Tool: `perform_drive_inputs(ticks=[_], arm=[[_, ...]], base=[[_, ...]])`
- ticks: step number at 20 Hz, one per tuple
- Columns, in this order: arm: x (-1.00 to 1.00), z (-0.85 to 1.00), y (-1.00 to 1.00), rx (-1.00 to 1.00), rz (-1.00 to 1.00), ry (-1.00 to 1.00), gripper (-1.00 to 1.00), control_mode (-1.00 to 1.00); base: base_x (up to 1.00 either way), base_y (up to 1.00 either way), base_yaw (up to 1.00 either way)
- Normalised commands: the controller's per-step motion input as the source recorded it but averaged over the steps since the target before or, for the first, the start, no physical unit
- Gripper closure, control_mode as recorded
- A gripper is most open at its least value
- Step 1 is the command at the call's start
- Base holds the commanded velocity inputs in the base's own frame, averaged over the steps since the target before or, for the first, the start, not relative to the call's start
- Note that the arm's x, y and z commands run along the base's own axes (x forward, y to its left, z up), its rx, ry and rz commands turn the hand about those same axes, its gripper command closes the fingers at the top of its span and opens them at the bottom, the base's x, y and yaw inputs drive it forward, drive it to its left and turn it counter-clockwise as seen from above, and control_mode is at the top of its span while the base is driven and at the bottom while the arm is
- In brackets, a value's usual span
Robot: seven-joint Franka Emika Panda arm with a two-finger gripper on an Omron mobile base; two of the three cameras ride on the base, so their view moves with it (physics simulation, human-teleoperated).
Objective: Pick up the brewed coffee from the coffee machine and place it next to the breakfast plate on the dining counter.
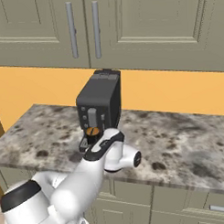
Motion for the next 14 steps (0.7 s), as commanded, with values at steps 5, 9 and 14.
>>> perform_drive_inputs(ticks=[5,9,14], arm=[[0.33,-0.25,-0.10,0.03,0.04,0.00,-1.00,-1.00],[0.33,-0.23,-0.07,0.02,0.04,0.00,-1.00,-1.00],[0.21,-0.17,0.00,0.00,0.05,0.00,1.00,-1.00]], base=[[0.00,0.00,0.00],[0.00,0.00,0.00],[0.00,0.00,0.00]])
